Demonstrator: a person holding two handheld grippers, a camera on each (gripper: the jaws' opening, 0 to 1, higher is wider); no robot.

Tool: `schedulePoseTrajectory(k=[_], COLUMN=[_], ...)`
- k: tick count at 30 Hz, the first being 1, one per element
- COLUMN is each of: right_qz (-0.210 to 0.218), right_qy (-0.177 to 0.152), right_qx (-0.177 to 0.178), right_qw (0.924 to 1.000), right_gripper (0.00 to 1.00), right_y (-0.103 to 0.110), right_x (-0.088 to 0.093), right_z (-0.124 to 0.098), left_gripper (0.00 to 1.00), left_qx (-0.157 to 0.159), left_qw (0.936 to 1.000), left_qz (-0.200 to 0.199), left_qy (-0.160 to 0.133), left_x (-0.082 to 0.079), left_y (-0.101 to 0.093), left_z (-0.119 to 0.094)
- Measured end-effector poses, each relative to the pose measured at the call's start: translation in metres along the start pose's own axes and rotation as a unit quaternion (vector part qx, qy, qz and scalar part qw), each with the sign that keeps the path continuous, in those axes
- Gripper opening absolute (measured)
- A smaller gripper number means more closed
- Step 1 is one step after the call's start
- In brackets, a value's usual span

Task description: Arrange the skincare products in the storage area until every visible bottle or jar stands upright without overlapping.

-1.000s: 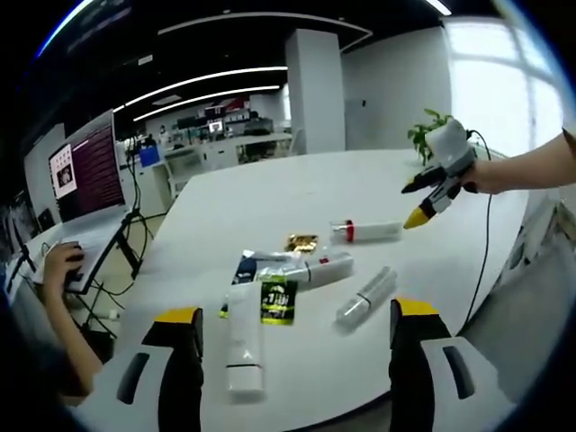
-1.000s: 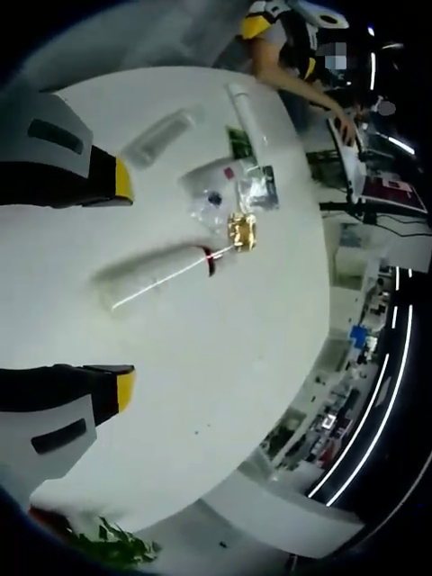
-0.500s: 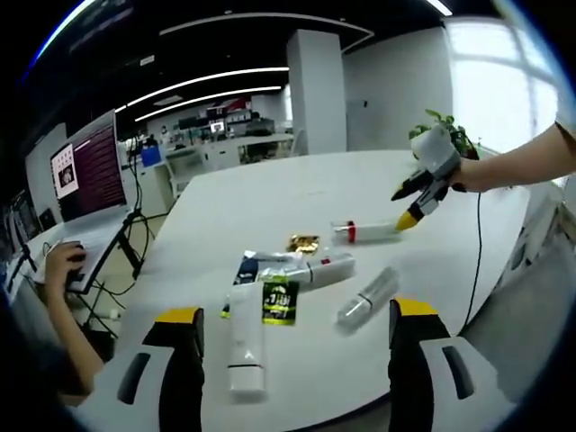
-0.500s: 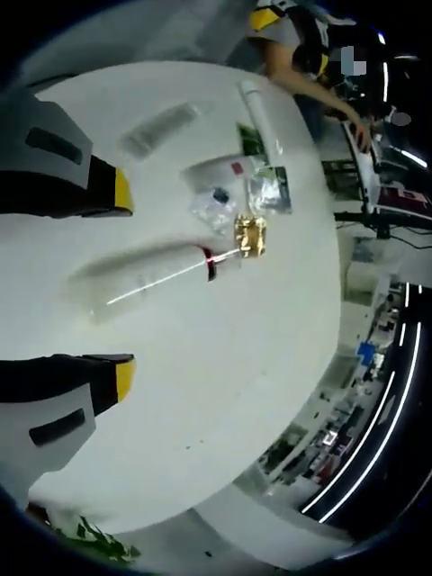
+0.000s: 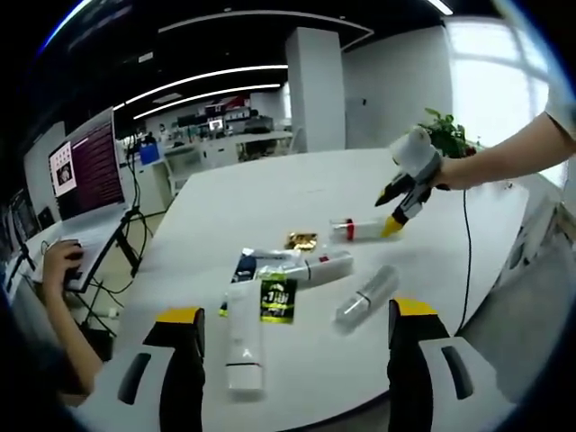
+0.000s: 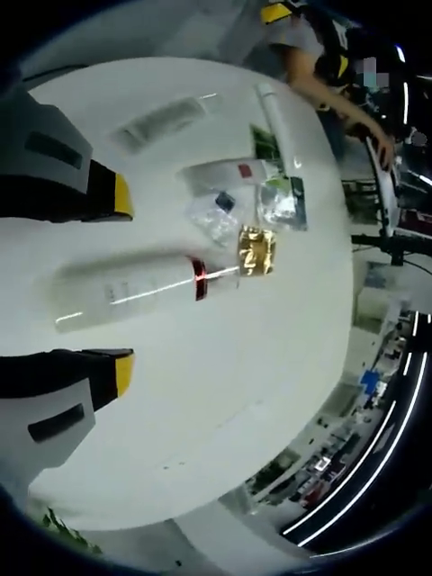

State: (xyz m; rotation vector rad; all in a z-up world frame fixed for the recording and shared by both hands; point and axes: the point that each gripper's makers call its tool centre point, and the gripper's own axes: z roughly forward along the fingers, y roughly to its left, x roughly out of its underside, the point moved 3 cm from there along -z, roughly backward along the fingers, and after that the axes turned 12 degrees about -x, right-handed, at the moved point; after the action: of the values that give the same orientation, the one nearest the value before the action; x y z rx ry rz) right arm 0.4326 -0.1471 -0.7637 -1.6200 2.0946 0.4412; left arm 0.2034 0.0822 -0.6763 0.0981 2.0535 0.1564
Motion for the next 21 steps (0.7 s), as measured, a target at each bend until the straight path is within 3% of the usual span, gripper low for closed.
schedulePoseTrajectory(k=[21], right_qz=[-0.046], right_qy=[0.056], right_qx=[-0.055], right_qw=[0.9958], right_gripper=[0.49], right_y=[-0.016], right_x=[-0.005], right_z=[0.037], left_gripper=[0.80], left_qx=[0.002], left_qw=[0.9999], left_qz=[0.005], left_qy=[0.010], left_x=[0.004], left_y=[0.000], left_z=[0.001])
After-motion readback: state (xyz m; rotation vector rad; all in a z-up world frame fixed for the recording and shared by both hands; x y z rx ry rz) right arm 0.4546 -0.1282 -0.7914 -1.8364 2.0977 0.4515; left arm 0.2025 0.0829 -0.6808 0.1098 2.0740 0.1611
